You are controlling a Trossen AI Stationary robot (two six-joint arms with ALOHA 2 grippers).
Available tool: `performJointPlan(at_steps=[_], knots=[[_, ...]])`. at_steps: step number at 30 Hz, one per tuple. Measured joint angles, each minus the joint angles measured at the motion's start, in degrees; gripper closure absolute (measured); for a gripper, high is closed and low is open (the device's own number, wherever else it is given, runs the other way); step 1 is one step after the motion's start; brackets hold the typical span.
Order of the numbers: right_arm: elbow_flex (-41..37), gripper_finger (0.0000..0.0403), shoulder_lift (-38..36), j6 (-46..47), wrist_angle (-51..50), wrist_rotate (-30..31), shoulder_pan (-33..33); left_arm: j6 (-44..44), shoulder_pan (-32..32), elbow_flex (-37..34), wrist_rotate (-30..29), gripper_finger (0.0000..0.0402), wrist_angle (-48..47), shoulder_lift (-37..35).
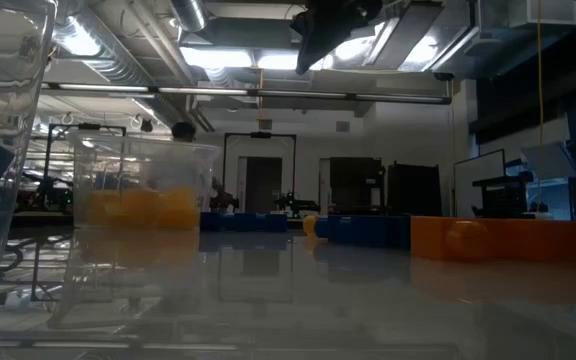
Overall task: Sort blocks
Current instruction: Put the blue game piece into the bottom left transparent bin
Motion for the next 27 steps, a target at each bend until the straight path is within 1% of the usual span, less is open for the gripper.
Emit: performJointPlan(at_steps=[3, 11, 15, 20, 24, 27], knots=[[0.00, 0.0386, 0.00, 0.00, 0.06, 0.00, 0.00, -2.61, -2.04, 0.00, -1.96, 0.0270, -0.18, 3.51], [0.00, 0.0386, 0.00, 0.35, 0.04, -0.13, 0.04, -9.77, -4.75, 0.00, -2.16, 0.0268, -0.24, 13.77], [0.00, 0.0386, 0.00, 0.50, 0.04, -0.17, 0.04, -13.51, -5.53, 0.00, -2.07, 0.0264, -0.47, 17.52], [0.00, 0.0386, 0.00, 0.55, 0.04, -0.17, 0.04, -15.82, -5.79, 0.00, -1.73, 0.0240, -2.82, 18.79], [0.00, 0.0386, 0.00, 0.58, 0.04, -0.17, 0.04, -15.75, -5.80, 0.00, -1.73, 0.0218, -3.62, 18.86], [0.00, 0.0386, 0.00, 0.59, 0.04, -0.18, 0.04, -15.67, -5.79, 0.00, -1.76, 0.0210, -3.65, 18.86]])
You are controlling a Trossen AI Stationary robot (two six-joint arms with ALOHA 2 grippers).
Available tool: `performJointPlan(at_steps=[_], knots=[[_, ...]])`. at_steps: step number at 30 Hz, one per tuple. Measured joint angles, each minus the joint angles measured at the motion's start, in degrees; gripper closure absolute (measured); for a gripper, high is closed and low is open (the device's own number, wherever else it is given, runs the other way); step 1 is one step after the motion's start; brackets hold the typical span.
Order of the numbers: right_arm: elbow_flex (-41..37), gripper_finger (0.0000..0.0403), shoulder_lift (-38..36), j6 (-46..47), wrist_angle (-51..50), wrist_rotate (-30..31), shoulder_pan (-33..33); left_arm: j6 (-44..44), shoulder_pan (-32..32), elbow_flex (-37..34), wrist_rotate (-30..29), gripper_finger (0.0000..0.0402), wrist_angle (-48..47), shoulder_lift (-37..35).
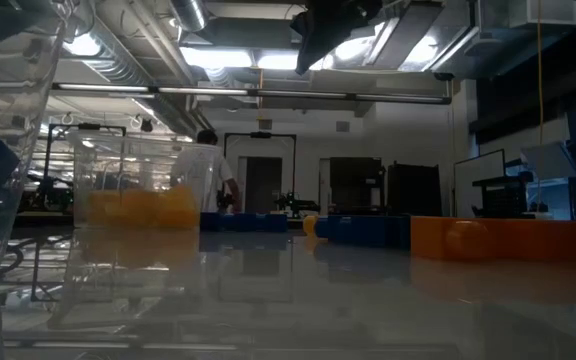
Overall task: Sort blocks
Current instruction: Put the blue game piece into the bottom left transparent bin, then adjust the bottom left transparent bin
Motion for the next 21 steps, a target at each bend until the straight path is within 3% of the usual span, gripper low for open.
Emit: performJointPlan(at_steps=[4, 13, 21], knots=[[0.00, 0.0386, 0.00, 0.02, 0.00, -0.02, 0.00, 0.03, 0.01, 0.02, -0.05, 0.0208, -1.18, -0.02], [0.00, 0.0386, 0.00, 0.07, 0.00, -0.02, 0.00, 3.49, 0.23, 0.00, -0.34, 0.0208, -13.71, 0.04], [0.00, 0.0386, 0.00, 0.07, 0.02, -0.02, 0.00, 4.38, 0.23, 0.00, -0.50, 0.0208, -16.66, 0.04]])
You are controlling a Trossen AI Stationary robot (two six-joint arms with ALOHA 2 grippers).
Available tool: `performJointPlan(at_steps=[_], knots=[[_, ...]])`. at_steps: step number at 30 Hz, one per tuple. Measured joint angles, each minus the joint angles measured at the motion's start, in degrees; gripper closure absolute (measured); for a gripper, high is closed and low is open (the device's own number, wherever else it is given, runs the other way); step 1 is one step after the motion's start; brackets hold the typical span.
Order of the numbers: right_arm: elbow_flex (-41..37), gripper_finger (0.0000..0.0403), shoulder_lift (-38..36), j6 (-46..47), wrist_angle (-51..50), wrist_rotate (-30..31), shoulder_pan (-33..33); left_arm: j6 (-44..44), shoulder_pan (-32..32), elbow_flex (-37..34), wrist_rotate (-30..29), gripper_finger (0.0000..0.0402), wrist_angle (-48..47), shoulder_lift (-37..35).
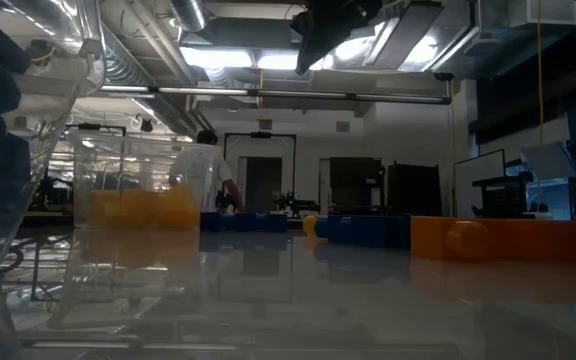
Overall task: Sort blocks
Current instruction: Adjust the bottom left transparent bin
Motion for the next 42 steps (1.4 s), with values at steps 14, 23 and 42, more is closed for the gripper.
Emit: performJointPlan(at_steps=[14, 23, 42], knots=[[0.00, 0.0386, 0.00, -0.02, 0.00, 0.00, 0.00, 0.58, 0.00, 6.34, 0.00, 0.0208, 0.36, -0.02], [0.00, 0.0386, 0.00, -0.02, 0.00, 0.00, 0.00, -3.02, 0.00, 7.76, -0.17, 0.0208, 1.07, -0.02], [0.00, 0.0386, 0.00, -0.04, -0.02, 0.00, 0.00, -9.14, 0.00, 18.86, -1.92, 0.0208, -10.51, -0.57]])
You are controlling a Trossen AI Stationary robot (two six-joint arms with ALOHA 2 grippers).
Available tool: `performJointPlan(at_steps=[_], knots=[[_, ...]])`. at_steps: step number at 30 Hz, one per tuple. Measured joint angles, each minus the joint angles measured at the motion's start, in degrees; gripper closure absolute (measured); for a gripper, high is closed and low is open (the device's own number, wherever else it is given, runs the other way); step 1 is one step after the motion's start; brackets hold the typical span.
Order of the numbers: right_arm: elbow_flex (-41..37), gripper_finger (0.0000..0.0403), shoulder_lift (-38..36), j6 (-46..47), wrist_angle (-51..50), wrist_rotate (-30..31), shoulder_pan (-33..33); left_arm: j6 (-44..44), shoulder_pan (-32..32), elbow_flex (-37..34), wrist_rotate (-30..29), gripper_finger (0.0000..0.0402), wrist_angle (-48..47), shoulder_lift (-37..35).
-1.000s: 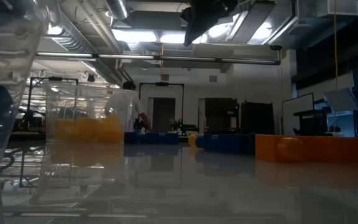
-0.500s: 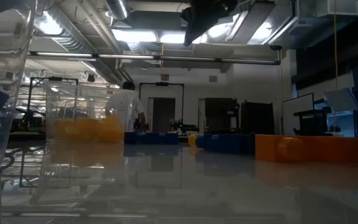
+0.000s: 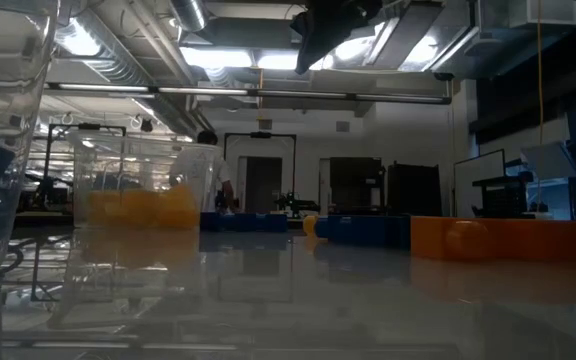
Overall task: Sort blocks
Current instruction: Adjust the bottom left transparent bin
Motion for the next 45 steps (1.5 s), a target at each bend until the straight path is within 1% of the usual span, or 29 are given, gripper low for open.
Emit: performJointPlan(at_steps=[6, 8, 10, 14, 19, 27, 34, 36, 38, 42, 45], knots=[[0.00, 0.0386, 0.00, 0.00, 0.00, 0.00, 0.00, -6.47, 0.00, 0.62, -10.15, 0.0208, -14.85, 0.02], [0.00, 0.0386, 0.00, 0.00, 0.02, 0.00, 0.00, -9.73, -0.01, 0.59, -12.74, 0.0208, -16.57, 0.02], [0.00, 0.0386, 0.00, 0.00, 0.00, 0.00, 0.00, -12.03, -0.18, 0.59, -14.17, 0.0208, -15.76, 0.02], [0.00, 0.0386, 0.00, -0.43, 0.02, 0.00, 0.00, -13.50, -1.16, 0.26, -14.52, 0.0208, -13.34, 0.34], [0.00, 0.0386, 0.00, -0.53, 0.02, 0.00, -0.03, -14.34, -2.88, -2.17, -14.35, 0.0208, -9.62, 1.12], [0.00, 0.0386, 0.00, -0.57, 0.02, 0.00, -0.04, -14.20, -4.26, -2.23, -14.40, 0.0208, -9.58, 3.78], [0.00, 0.0386, 0.00, -0.59, 0.04, 0.04, -0.04, -11.45, -4.63, -2.23, -14.38, 0.0209, -9.74, 7.53], [0.00, 0.0386, 0.00, -0.59, 0.02, 0.04, -0.04, -9.73, -4.61, -2.23, -14.14, 0.0218, -10.20, 7.96], [0.00, 0.0386, 0.00, -0.59, 0.02, 0.03, -0.04, -7.20, -4.61, -2.23, -14.02, 0.0236, -10.52, 7.98], [0.00, 0.0386, 0.00, -0.60, 0.04, 0.02, 0.00, -2.70, -4.55, -2.20, -13.89, 0.0291, -12.83, 7.95], [0.00, 0.0386, 0.00, -0.62, 0.02, 0.02, 0.00, -1.61, -4.50, -2.20, -13.97, 0.0338, -15.30, 7.89]])
